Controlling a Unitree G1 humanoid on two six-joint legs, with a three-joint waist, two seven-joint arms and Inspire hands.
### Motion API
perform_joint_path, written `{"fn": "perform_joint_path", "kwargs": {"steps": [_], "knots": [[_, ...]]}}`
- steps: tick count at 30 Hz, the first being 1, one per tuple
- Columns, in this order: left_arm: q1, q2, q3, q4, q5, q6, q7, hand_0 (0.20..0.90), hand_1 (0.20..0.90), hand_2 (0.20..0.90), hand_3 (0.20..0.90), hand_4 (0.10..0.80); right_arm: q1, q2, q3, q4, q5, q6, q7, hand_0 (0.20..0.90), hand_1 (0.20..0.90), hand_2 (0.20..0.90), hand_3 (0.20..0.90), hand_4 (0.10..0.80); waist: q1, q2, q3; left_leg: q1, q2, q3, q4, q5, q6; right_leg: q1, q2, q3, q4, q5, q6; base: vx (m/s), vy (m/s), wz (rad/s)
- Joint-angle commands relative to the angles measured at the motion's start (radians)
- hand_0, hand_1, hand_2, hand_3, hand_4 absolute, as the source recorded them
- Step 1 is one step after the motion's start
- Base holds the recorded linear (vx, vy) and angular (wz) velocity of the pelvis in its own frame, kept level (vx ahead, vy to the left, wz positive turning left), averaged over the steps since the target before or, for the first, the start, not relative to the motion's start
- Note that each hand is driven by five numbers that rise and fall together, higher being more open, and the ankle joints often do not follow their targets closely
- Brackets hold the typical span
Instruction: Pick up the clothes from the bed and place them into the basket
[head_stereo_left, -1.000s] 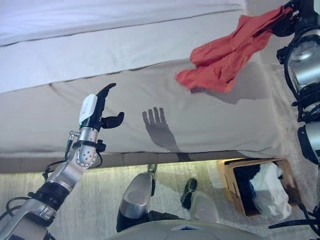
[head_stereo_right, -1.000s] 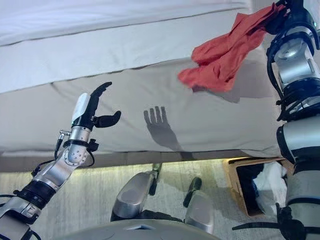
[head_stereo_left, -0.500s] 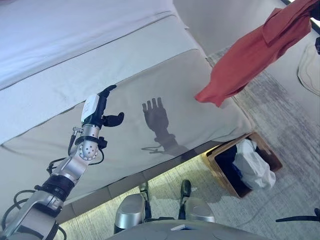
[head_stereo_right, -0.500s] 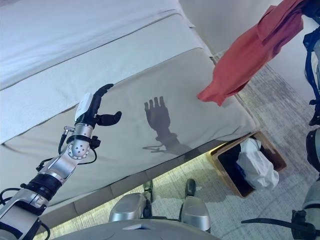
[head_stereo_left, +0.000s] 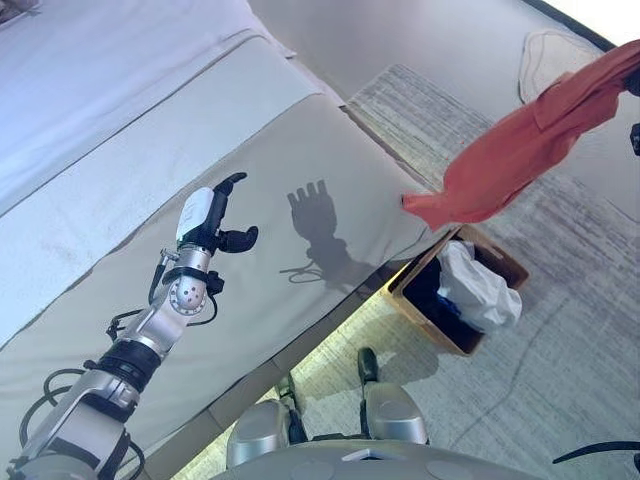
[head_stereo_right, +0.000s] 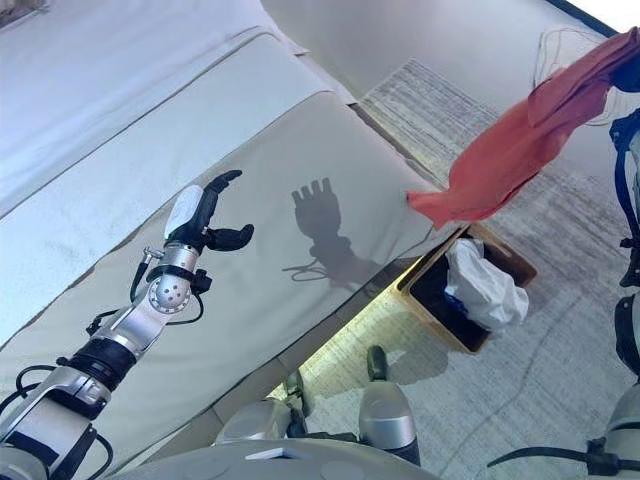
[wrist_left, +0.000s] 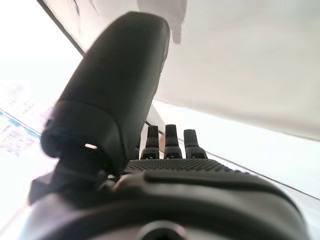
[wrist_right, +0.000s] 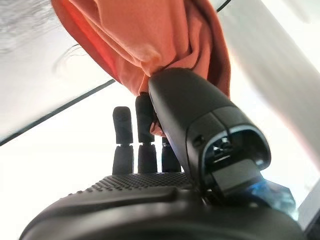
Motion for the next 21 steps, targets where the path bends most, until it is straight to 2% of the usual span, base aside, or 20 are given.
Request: {"fn": "perform_joint_path", "kwargs": {"steps": [1,8,21], "knots": [[-0.001,-0.038,-0.056,0.045,0.043,-0.088,0.03,0.9,0.9,0.9,0.9,0.8,0.044,-0.094,0.043,-0.084,-0.005,-0.063,-0.056,0.3,0.3,0.3,0.2,0.1,0.007,0.006,-0.283,0.014,0.057,-0.03,0.001,-0.143,-0.075,-0.064,0.05,0.004,0.011,-0.019,-0.001,-0.028,-0.01,-0.07],[-0.04,-0.051,-0.077,0.068,0.037,-0.071,0.007,0.9,0.9,0.9,0.9,0.8,0.142,-0.027,0.007,-0.101,0.015,-0.062,-0.011,0.3,0.3,0.3,0.2,0.1,-0.018,0.01,-0.269,0.015,0.06,-0.004,0.001,-0.143,-0.078,-0.081,0.057,0.014,0.005,-0.005,0.002,-0.03,-0.027,-0.1],[-0.079,-0.056,-0.088,0.071,0.022,-0.059,0.009,0.9,0.9,0.9,0.9,0.8,0.195,0.127,0.049,-0.021,-0.026,-0.093,0.037,0.3,0.3,0.3,0.2,0.1,-0.013,0.033,-0.236,0.006,0.059,0.01,0.001,-0.14,-0.078,-0.101,0.06,0.013,0.004,0.0,0.001,-0.008,-0.029,-0.07]]}}
